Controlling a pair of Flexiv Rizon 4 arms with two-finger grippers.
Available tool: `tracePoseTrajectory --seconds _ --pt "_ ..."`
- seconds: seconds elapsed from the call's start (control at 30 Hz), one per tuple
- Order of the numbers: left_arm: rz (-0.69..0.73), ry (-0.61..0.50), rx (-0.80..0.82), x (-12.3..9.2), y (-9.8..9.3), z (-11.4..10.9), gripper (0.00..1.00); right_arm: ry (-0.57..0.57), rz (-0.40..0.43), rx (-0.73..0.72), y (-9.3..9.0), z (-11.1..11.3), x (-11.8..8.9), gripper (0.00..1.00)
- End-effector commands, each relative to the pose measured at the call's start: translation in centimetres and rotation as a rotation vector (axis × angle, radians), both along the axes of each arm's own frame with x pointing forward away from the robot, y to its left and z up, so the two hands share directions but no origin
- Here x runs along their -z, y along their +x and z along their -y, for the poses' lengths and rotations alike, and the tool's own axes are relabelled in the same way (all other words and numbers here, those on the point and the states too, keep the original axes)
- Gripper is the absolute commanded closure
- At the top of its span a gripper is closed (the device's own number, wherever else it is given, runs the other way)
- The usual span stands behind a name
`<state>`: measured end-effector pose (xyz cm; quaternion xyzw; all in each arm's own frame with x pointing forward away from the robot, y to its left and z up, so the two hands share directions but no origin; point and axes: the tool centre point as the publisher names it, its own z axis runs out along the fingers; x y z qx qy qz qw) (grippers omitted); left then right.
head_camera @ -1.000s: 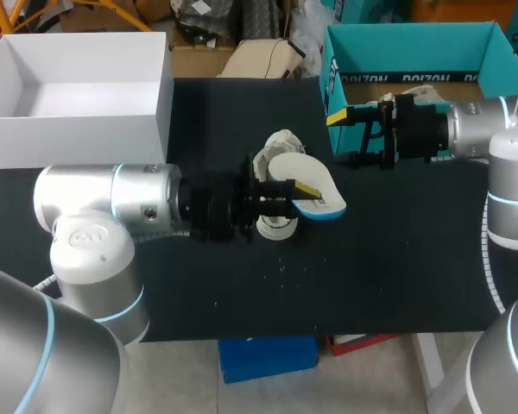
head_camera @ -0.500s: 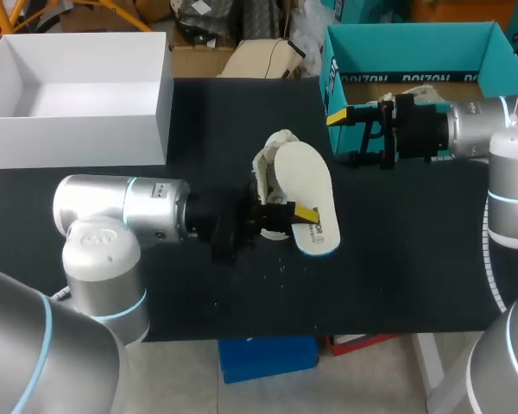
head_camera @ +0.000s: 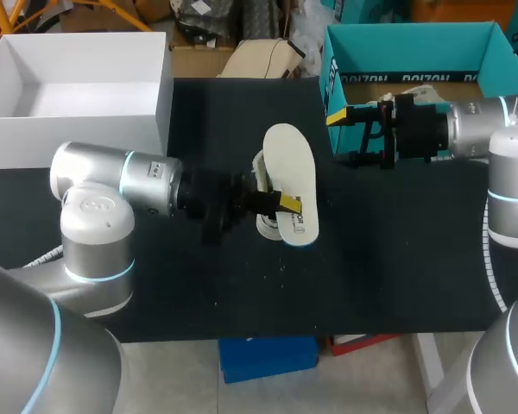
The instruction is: Take the shoe out of the shoebox, open the shoe tongue, remove and reinsert the insole, then place the shoe into the shoebox
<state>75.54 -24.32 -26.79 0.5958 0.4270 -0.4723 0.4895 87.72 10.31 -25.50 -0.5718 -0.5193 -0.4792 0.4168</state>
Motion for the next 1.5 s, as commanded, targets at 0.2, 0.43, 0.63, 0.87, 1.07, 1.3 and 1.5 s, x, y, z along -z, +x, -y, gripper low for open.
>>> tracePoseTrajectory --seconds 0.2,0.43,0.63,0.87,1.07,1.3,1.5 --pt "0.004 -0.020 0.023 1.6 3.5 0.0 1.00 -0.001 0.001 0.003 -0.1 -0.1 0.1 0.00" --pt "0.002 0.030 0.050 1.9 5.2 0.3 1.00 -0.001 0.001 0.003 -0.1 -0.1 0.1 0.00" --pt "0.006 0.024 0.064 1.5 5.6 0.3 1.00 -0.001 0.001 0.003 -0.1 -0.1 0.1 0.00" --pt "0.007 0.019 0.080 1.0 5.4 0.4 1.00 -0.001 0.001 0.003 -0.1 -0.1 0.1 0.00" --pt "0.007 0.019 0.080 1.0 5.4 0.4 1.00 0.043 0.046 -0.084 0.5 -1.1 -0.6 0.00" --pt "0.007 0.019 0.080 1.0 5.4 0.4 1.00 0.078 0.069 -0.152 0.5 -2.9 -0.8 0.00" --pt "0.007 0.019 0.080 1.0 5.4 0.4 1.00 0.083 0.065 -0.174 -0.2 -3.7 -0.3 0.00"
